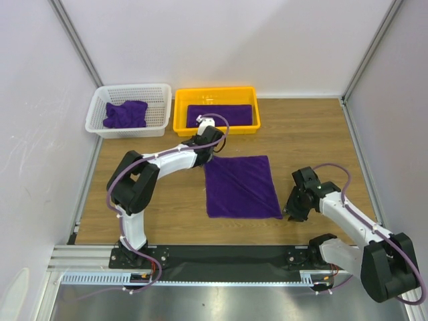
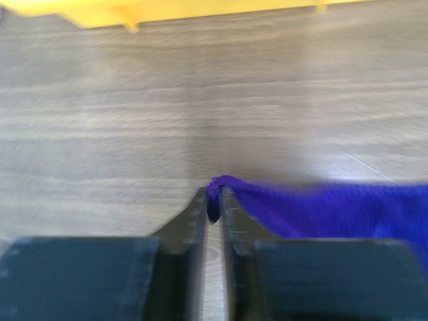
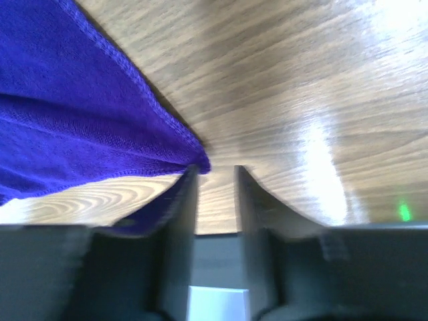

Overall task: Fold and stack the towels
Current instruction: Flatten out the crumpled towel

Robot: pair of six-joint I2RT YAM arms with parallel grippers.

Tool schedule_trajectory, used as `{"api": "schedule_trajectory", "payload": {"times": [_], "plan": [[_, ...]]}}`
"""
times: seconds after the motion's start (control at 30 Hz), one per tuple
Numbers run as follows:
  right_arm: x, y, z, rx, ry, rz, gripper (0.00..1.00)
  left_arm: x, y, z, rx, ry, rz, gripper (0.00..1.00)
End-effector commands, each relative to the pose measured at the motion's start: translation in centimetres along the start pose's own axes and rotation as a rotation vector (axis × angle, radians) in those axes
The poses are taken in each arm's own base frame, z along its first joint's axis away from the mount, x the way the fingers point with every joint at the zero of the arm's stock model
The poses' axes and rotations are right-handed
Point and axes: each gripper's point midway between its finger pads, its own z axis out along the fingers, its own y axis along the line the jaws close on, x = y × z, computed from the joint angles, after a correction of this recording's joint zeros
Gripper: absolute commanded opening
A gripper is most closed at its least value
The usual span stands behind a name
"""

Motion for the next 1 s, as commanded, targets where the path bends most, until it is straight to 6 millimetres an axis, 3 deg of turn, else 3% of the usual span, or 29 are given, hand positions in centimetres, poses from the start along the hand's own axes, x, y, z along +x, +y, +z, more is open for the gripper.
{"api": "schedule_trajectory", "payload": {"times": [0.0, 0.03, 0.1, 0.13, 0.17, 0.2, 0.23, 0.3, 0.33, 0.47, 0.53, 0.57, 0.63, 0.77, 0.97], "plan": [[-2.5, 3.1, -1.8, -0.076, -0.05, -0.036, 0.39, -2.1, -1.9, -1.4, 0.122, -0.021, 0.02, 0.23], [-3.1, 3.9, -2.3, -0.092, -0.062, -0.044, 0.42, -2.7, -2.1, -2.3, 0.149, -0.029, 0.005, 0.38], [-4.6, 5.5, -3.0, -0.111, -0.079, -0.059, 0.5, -2.4, -2.2, -3.8, 0.178, -0.009, -0.017, 0.47], [-6.3, 7.4, -4.5, -0.151, -0.118, -0.07, 0.52, -3.2, -2.2, -5.3, 0.207, -0.02, -0.043, 0.55], [-7.5, 8.6, -5.2, -0.173, -0.149, -0.086, 0.54, -2.4, -2.2, -6.3, 0.217, 0.007, -0.061, 0.58], [-8.4, 9.4, -4.9, -0.169, -0.145, -0.093, 0.54, -2.2, -2.3, -7.2, 0.237, 0.014, -0.072, 0.61], [-10.3, 11.3, -6.3, -0.209, -0.193, -0.101, 0.54, -2.8, -2.3, -8.9, 0.272, -0.001, -0.1, 0.63], [-12.6, 13.3, -6.4, -0.246, -0.244, -0.114, 0.54, -1.1, -2.7, -10.8, 0.306, 0.041, -0.132, 0.64], [-14.2, 15.1, -6.0, -0.283, -0.262, -0.118, 0.53, -0.5, -3.0, -11.7, 0.337, 0.058, -0.144, 0.65], [-18.0, 18.4, -3.6, -0.361, -0.289, -0.12, 0.48, 2.8, -4.5, -16.0, 0.451, 0.113, -0.224, 0.65], [-19.5, 19.6, -2.3, -0.391, -0.302, -0.128, 0.42, 4.0, -5.1, -17.0, 0.494, 0.121, -0.234, 0.63], [-20.0, 20.2, -0.8, -0.389, -0.279, -0.136, 0.36, 5.6, -5.7, -17.4, 0.515, 0.141, -0.233, 0.62], [-20.7, 21.1, 1.0, -0.39, -0.256, -0.155, 0.28, 7.5, -6.1, -17.8, 0.531, 0.155, -0.224, 0.51], [-21.0, 20.4, 3.6, -0.331, -0.236, -0.167, 0.22, 9.9, -6.7, -18.1, 0.515, 0.151, -0.179, 0.33], [-21.7, 18.4, 6.6, -0.241, -0.224, -0.163, 0.16, 12.2, -8.1, -17.6, 0.488, 0.169, -0.167, 0.2]]}}
